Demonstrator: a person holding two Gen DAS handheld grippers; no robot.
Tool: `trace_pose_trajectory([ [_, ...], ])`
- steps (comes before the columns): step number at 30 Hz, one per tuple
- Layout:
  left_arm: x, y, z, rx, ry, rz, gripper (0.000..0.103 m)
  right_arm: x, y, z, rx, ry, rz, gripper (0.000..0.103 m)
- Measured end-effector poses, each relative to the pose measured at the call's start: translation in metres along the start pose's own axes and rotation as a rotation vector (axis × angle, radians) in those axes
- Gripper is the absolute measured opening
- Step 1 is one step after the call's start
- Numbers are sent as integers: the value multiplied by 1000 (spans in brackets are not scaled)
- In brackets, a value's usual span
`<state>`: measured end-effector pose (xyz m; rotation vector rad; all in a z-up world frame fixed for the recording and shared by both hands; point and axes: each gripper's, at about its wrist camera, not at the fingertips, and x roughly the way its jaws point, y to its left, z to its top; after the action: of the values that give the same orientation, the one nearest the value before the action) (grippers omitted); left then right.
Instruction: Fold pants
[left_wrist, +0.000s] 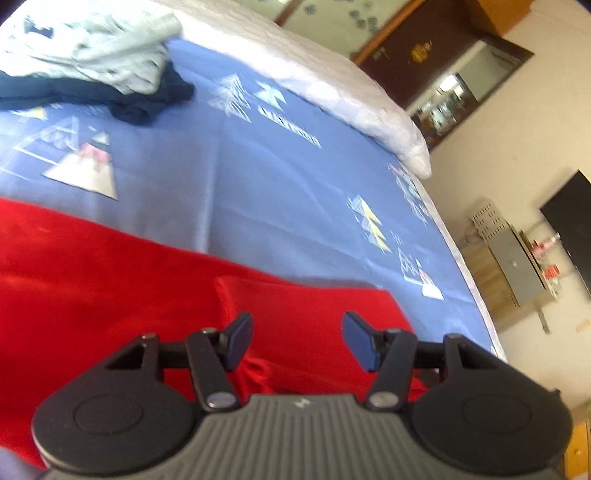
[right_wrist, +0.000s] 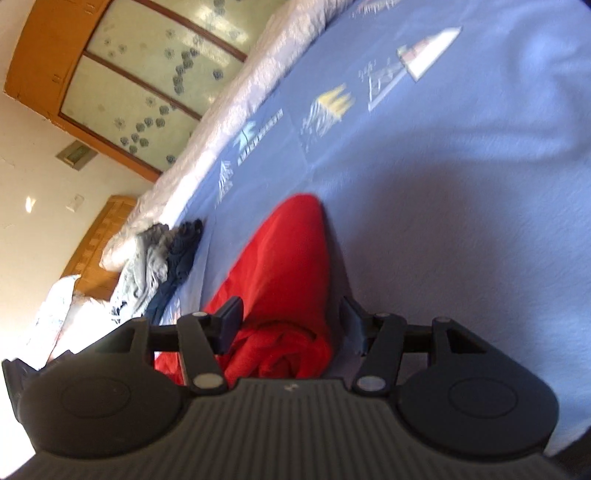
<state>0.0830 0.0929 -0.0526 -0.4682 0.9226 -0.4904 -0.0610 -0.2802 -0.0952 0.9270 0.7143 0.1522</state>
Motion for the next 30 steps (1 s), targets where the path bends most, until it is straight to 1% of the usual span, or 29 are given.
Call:
trace_pose_trajectory([
  [1, 10, -1, -2, 7, 25, 9, 53, 5, -1, -2, 9, 14, -5, 58],
  [2, 22, -1, -5, 16, 58, 29, 52, 7, 0, -5, 12, 14, -2, 45],
  [3, 35, 0, -9, 26, 102, 71, 50, 9, 2, -6, 13, 19, 2, 43],
  [4, 38, 1, -11, 45, 98, 96, 44, 9, 5, -6, 12, 16, -7, 38],
  [5, 35, -1, -10, 60, 91, 94, 44, 8, 11, -7, -4, 11, -3, 33],
  [7, 21, 1, -1, 22, 103, 67, 44, 1, 29, -6, -65, -1, 25, 30],
  [9, -4, 5, 10, -28, 57, 13, 48, -5, 54, -7, -152, -6, 51, 30],
  [10, -19, 5, 15, -48, 27, -19, 56, -6, 70, -10, -211, -7, 66, 30],
  [11, -33, 3, 20, -64, -3, -50, 69, -6, 87, -14, -278, -5, 79, 30],
  [12, -46, 1, 25, -68, -30, -75, 78, -4, 106, -19, -357, -1, 90, 30],
  [13, -56, -5, 29, -56, -53, -86, 97, -1, 125, -26, -438, 4, 95, 30],
  [14, -63, -10, 32, -33, -71, -86, 103, 5, 144, -36, -523, 10, 99, 29],
  [15, -68, -16, 35, -1, -81, -82, 103, 12, 162, -47, -599, 18, 103, 29],
  [16, -71, -25, 37, 37, -75, -72, 103, 19, 178, -57, -664, 29, 111, 29],
  [17, -70, -28, 37, 69, -65, -55, 103, 26, 190, -67, -718, 42, 120, 29],
  [18, -67, -30, 38, 95, -51, -21, 103, 33, 201, -77, -767, 59, 130, 28],
  [19, -63, -29, 38, 105, -37, 18, 101, 40, 211, -88, -810, 76, 138, 28],
  [20, -58, -26, 38, 106, -20, 51, 88, 45, 219, -97, -844, 87, 146, 28],
  [21, -56, -20, 38, 101, -9, 64, 74, 48, 226, -105, -873, 96, 160, 28],
  [22, -56, -16, 36, 94, -6, 83, 40, 50, 232, -112, -898, 105, 174, 28],
  [23, -59, -8, 37, 83, -6, 98, 22, 51, 237, -119, -930, 108, 172, 28],
  [24, -67, 3, 40, 56, -10, 75, 21, 53, 241, -125, -965, 107, 159, 29],
  [25, -76, 15, 42, 25, -22, 57, 18, 53, 243, -128, -987, 102, 156, 36],
  [26, -83, 26, 45, 8, -29, 48, 18, 51, 243, -129, -985, 90, 167, 44],
  [27, -92, 38, 49, -5, -42, 45, 18, 47, 241, -127, -969, 81, 193, 46],
  [28, -102, 48, 52, -9, -55, 64, 18, 45, 240, -126, -955, 91, 222, 49],
  [30, -118, 65, 60, -6, -67, 94, 18, 44, 239, -128, -953, 110, 246, 49],
])
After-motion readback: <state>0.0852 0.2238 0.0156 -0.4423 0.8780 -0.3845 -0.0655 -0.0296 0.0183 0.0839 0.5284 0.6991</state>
